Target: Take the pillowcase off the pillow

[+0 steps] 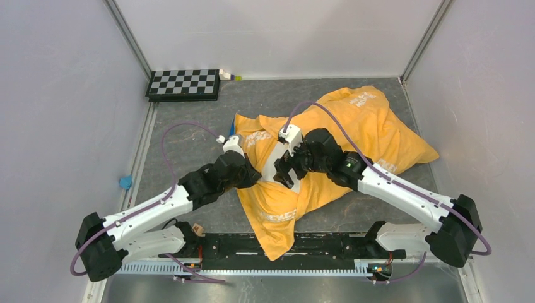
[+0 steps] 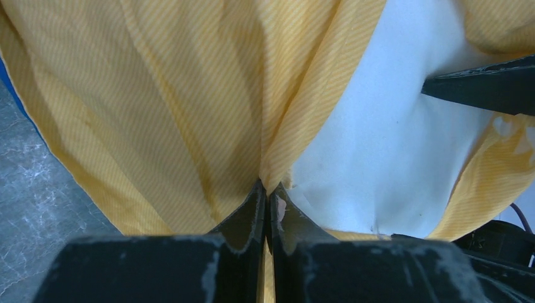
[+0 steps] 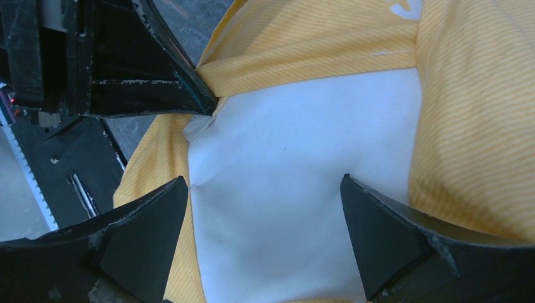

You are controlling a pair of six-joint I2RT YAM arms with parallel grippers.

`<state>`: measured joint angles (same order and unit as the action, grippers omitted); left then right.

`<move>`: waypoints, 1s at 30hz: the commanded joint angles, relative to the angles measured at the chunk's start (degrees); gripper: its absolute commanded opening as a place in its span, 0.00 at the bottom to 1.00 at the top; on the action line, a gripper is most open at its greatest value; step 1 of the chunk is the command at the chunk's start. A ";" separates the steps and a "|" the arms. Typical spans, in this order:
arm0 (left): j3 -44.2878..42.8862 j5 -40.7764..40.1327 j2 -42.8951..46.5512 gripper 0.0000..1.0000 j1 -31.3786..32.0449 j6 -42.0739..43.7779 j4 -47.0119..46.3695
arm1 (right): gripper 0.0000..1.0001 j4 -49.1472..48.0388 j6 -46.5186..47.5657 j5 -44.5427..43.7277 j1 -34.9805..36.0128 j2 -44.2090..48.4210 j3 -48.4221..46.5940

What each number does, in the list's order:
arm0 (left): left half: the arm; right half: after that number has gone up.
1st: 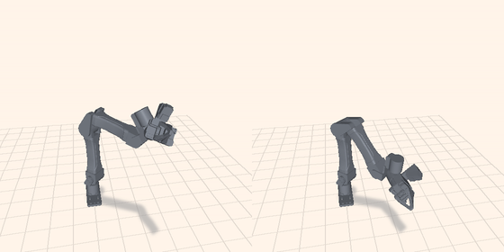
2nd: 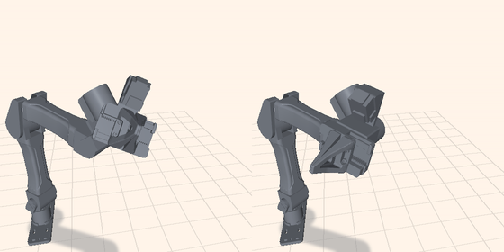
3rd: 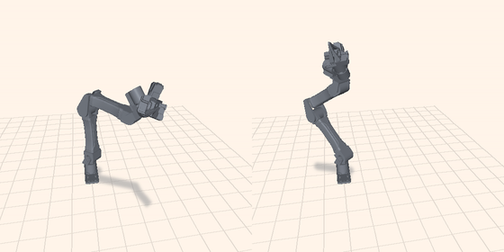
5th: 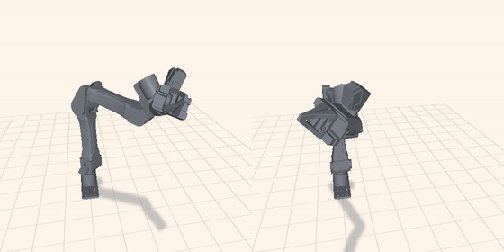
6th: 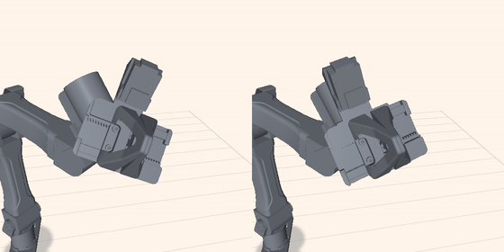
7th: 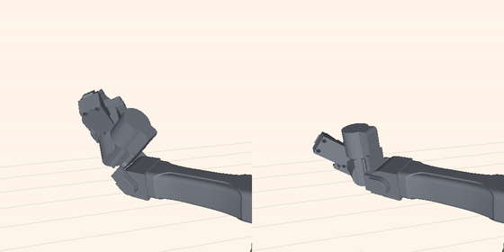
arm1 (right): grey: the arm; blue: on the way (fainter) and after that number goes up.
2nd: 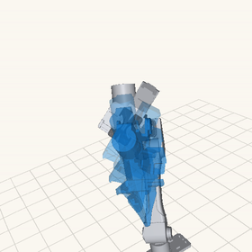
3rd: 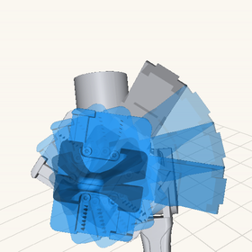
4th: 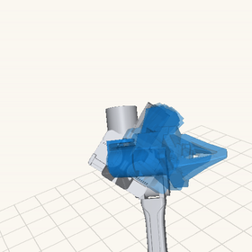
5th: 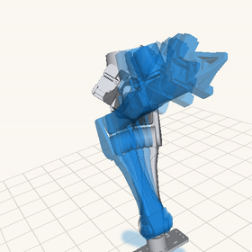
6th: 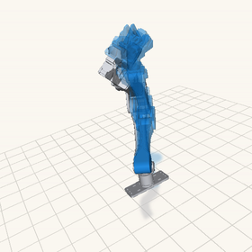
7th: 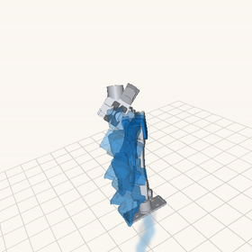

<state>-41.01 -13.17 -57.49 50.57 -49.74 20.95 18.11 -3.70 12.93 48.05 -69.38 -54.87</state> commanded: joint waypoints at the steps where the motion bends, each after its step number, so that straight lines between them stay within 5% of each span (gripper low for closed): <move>1: 1.86 0.26 -0.39 0.02 -0.29 -1.24 -2.25 | 0.98 0.71 -3.05 -7.22 1.85 -1.56 -1.54; 6: 4.18 0.09 -1.11 0.02 -0.29 -2.00 -5.65 | 0.98 2.41 -6.20 -16.90 2.68 -4.85 -1.27; 14: 5.56 1.94 -5.04 0.02 -0.29 -1.77 -8.40 | 0.98 3.29 -6.25 -20.83 5.30 -10.45 -0.82; 24: 6.67 -0.57 -4.25 0.02 -0.42 -1.22 -6.67 | 0.95 10.72 -3.84 -39.84 6.88 -15.02 0.93; 25: 6.65 -1.12 -4.23 0.02 -0.47 -1.24 -5.97 | 0.90 10.66 -3.73 -41.17 6.85 -14.47 1.45; 28: 6.84 -1.76 -4.17 0.02 -0.62 -1.33 -5.22 | 0.52 11.58 -3.73 -47.00 6.90 -13.60 1.44; 30: 7.20 -1.86 -4.03 0.02 -0.64 -1.33 -5.22 | 0.16 12.89 -4.73 -52.40 6.88 -13.88 0.30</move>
<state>-35.24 -12.58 -62.08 50.30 -50.33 11.84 20.47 -8.03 -21.12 56.62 -81.93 -56.27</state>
